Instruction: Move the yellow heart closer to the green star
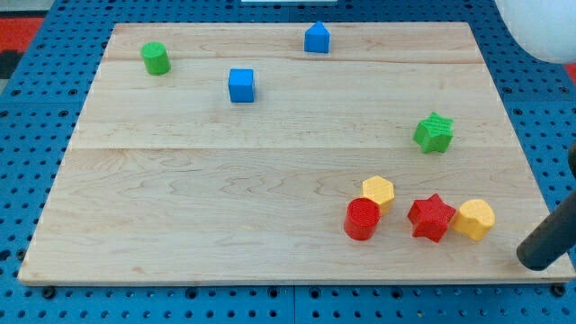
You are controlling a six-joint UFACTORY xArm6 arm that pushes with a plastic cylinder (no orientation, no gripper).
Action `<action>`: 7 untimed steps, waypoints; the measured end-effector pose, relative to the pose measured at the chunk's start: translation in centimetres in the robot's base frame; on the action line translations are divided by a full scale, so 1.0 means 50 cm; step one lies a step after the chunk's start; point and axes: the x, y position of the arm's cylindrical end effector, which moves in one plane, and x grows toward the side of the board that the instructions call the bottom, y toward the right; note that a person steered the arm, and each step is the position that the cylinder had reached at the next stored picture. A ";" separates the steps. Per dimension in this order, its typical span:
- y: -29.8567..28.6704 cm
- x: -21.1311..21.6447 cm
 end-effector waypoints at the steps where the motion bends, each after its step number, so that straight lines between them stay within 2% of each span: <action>1: -0.012 0.005; 7: -0.086 -0.082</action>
